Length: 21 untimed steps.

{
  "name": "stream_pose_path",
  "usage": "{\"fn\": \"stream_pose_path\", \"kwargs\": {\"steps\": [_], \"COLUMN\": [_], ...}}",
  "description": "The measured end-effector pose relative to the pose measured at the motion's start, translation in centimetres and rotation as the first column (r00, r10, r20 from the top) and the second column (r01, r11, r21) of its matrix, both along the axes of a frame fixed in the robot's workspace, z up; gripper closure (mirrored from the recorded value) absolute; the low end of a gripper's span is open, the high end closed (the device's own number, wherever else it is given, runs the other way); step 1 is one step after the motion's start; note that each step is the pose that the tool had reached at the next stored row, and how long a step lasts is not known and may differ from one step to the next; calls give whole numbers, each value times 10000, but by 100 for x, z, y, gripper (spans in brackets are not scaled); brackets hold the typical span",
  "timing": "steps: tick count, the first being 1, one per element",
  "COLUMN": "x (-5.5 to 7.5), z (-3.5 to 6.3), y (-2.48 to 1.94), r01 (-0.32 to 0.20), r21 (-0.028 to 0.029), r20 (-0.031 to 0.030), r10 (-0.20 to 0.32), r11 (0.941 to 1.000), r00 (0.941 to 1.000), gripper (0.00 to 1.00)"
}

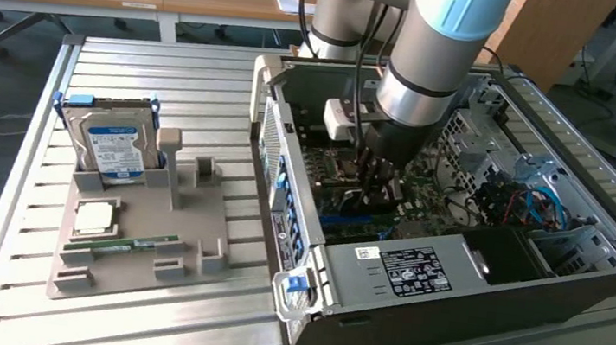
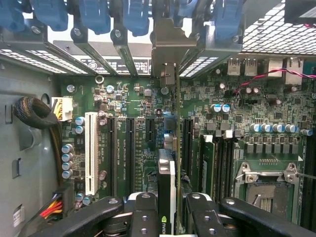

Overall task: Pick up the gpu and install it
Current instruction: 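Insert the gpu into the slot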

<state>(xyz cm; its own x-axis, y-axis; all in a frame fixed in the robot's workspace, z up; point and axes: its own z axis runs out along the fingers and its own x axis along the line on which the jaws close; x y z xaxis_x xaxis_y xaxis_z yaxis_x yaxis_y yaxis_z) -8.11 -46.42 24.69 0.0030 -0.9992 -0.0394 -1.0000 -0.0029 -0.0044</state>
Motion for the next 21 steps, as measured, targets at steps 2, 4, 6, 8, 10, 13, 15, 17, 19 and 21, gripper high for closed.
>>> {"fn": "stream_pose_path", "kwargs": {"steps": [2, 4, 6, 8, 10, 13, 15, 17, 19, 21], "x": [0, 0, 0, -1, -1, -1, -2, -2, -2, -2], "z": [-7, -12, -22, -27, -30, -33, -33, -33, -32, -28], "y": [0, 0, 0, -1, -1, 0, 0, 0, 0, 1], "r01": [0, 0, 0, 0, 1, 0, 0, 0, 0, 2], "r21": [-2, -3, -4, -8, -7, -4, -3, -4, -4, -1], "r20": [-1, -1, -2, -5, -3, -2, -1, -2, -1, 1], "r10": [0, 0, 0, 0, -1, 0, 0, 0, 0, -2], "r11": [10000, 10000, 10000, 10000, 10000, 10000, 10000, 10000, 10000, 10000], "r00": [10000, 10000, 10000, 10000, 10000, 10000, 10000, 10000, 10000, 10000], "gripper": [73, 73, 73, 73, 73, 73, 73, 73, 73, 73]}}
